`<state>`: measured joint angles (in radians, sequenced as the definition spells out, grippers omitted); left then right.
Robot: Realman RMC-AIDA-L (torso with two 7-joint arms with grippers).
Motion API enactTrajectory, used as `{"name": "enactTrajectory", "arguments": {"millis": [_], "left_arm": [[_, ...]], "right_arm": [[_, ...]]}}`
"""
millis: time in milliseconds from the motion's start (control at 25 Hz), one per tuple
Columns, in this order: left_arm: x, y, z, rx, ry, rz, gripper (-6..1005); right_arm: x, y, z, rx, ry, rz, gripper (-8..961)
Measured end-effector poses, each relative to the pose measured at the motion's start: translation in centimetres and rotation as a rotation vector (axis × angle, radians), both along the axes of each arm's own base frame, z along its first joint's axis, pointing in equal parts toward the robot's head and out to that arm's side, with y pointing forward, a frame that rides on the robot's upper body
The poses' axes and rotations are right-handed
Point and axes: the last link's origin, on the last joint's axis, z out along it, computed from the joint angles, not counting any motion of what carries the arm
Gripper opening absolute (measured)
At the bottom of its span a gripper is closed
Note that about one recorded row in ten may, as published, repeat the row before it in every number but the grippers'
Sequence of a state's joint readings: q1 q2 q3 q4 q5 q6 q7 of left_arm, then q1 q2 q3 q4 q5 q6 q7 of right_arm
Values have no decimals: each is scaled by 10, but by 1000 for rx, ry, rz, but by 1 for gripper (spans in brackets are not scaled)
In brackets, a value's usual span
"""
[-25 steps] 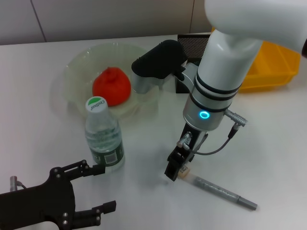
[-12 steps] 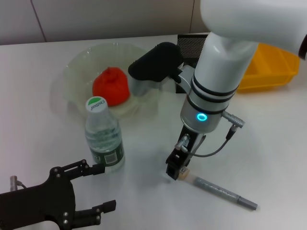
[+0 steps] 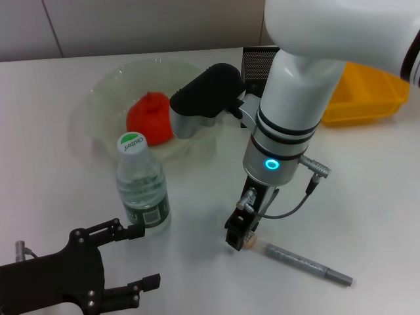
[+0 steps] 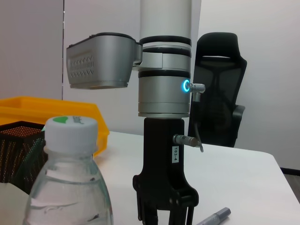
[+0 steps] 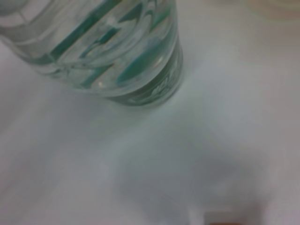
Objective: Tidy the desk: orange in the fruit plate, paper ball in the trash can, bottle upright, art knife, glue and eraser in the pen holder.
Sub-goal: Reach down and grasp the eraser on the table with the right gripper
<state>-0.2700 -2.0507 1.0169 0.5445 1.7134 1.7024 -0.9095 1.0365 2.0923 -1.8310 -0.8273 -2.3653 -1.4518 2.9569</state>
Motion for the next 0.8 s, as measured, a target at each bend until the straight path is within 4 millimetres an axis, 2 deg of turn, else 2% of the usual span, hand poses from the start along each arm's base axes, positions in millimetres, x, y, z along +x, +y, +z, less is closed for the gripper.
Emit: {"name": "enactTrajectory", "arguments": {"millis": [280, 800], "left_arm": [[0, 0, 0, 0, 0, -1, 787], [0, 1, 0, 5, -1, 0, 786]], "right_arm": [[2, 1, -1, 2, -11, 4, 422], [5, 3, -3, 11, -19, 9, 351]]}}
